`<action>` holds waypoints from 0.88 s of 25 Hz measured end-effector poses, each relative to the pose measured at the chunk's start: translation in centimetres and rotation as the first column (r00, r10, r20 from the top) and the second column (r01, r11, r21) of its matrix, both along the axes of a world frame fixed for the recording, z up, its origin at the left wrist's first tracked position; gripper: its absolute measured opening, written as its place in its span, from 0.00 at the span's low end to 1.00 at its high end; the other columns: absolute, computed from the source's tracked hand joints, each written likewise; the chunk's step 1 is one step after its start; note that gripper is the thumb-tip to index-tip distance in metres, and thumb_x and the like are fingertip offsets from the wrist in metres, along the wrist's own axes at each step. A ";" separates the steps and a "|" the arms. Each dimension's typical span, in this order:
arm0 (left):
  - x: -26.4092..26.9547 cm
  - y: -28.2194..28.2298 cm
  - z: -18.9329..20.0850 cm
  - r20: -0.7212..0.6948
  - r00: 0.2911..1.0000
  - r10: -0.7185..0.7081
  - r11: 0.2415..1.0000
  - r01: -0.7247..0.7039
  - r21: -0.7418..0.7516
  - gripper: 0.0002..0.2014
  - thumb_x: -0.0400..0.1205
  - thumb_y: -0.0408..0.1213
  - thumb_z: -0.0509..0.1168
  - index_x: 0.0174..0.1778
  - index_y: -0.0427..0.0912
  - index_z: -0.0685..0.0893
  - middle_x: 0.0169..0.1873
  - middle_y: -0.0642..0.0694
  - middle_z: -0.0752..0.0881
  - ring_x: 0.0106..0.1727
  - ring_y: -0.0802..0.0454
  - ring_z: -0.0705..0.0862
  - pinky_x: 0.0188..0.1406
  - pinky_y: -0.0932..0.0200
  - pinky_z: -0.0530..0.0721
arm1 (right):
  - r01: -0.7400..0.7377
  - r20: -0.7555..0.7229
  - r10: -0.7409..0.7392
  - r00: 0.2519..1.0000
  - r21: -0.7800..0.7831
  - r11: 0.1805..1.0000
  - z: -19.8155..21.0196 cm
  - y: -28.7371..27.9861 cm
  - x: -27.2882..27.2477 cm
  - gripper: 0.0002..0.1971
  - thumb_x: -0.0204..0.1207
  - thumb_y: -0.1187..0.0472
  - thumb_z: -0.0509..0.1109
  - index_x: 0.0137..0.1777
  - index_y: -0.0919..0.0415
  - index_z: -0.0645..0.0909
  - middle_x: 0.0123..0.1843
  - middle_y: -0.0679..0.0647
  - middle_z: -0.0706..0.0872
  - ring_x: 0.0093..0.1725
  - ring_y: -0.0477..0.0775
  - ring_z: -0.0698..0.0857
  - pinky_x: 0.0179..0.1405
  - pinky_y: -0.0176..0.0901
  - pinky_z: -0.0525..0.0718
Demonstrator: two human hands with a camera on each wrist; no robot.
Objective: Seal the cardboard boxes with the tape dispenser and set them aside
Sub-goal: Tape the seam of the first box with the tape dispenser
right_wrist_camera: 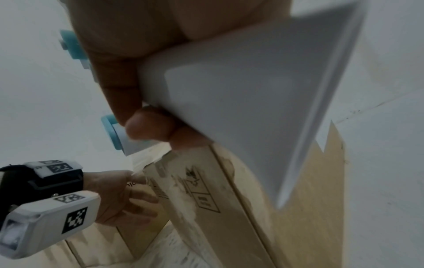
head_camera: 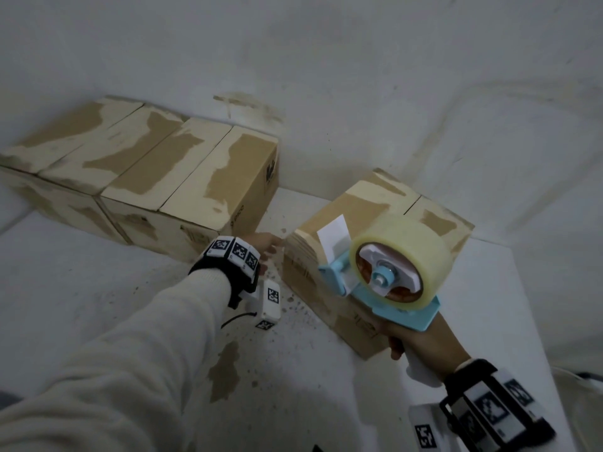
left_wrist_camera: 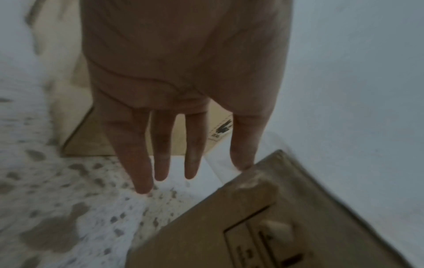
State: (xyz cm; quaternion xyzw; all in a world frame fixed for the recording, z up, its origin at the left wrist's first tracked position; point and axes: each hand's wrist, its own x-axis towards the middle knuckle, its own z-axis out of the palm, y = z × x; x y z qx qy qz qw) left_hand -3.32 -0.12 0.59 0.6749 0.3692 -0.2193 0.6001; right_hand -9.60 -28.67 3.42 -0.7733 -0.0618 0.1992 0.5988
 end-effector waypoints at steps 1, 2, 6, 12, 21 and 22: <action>-0.3 -0.2 0.1 -0.034 0.999 -0.012 1.000 0.011 -0.009 0.23 0.81 0.46 0.65 0.68 0.36 0.77 0.58 0.39 0.79 0.44 0.47 0.78 0.41 0.54 0.77 | -0.005 0.004 0.005 1.000 -0.001 1.000 0.1 0.1 -0.1 0.12 0.67 0.69 0.76 0.27 0.62 0.77 0.15 0.52 0.78 0.15 0.48 0.74 0.19 0.39 0.76; -0.5 -0.4 0.4 -0.042 0.998 -0.052 0.999 0.053 0.012 0.26 0.82 0.46 0.63 0.72 0.35 0.73 0.61 0.37 0.78 0.48 0.45 0.79 0.43 0.54 0.76 | -0.007 0.006 0.007 1.000 -0.008 1.000 0.2 0.1 0.0 0.13 0.68 0.70 0.76 0.27 0.62 0.77 0.15 0.52 0.78 0.15 0.48 0.74 0.19 0.39 0.76; 0.0 -0.2 1.7 0.245 0.958 -0.147 0.895 0.023 0.446 0.15 0.84 0.39 0.60 0.63 0.37 0.80 0.57 0.41 0.84 0.59 0.45 0.78 0.56 0.56 0.74 | -0.015 -0.002 0.015 1.000 -0.004 1.000 0.1 1.1 0.2 0.10 0.64 0.67 0.74 0.26 0.62 0.76 0.15 0.52 0.78 0.15 0.48 0.74 0.18 0.37 0.76; 1.1 -3.4 0.2 -0.071 0.603 -0.795 0.290 0.480 0.828 0.31 0.87 0.45 0.50 0.84 0.40 0.46 0.84 0.40 0.45 0.85 0.44 0.45 0.82 0.41 0.46 | -0.014 0.012 0.015 1.000 -0.048 0.999 0.1 2.3 0.7 0.13 0.71 0.76 0.70 0.28 0.65 0.74 0.14 0.51 0.77 0.15 0.49 0.74 0.20 0.41 0.73; 0.3 -5.1 -0.7 -0.192 0.681 -0.707 0.192 0.446 0.874 0.45 0.81 0.61 0.53 0.83 0.38 0.38 0.83 0.42 0.37 0.84 0.46 0.38 0.81 0.38 0.40 | -0.004 -0.001 0.004 1.000 -0.153 0.988 1.3 -0.4 -0.8 0.15 0.67 0.77 0.69 0.26 0.61 0.73 0.12 0.50 0.72 0.15 0.49 0.70 0.23 0.45 0.70; 0.0 -5.2 -0.5 -0.188 0.688 -0.701 0.198 0.441 0.875 0.48 0.79 0.64 0.53 0.82 0.36 0.38 0.83 0.41 0.38 0.85 0.46 0.39 0.81 0.38 0.40 | 0.012 -0.014 -0.014 1.000 -0.155 0.988 1.2 -1.2 -1.4 0.14 0.67 0.77 0.69 0.26 0.61 0.73 0.12 0.49 0.72 0.14 0.49 0.69 0.22 0.45 0.69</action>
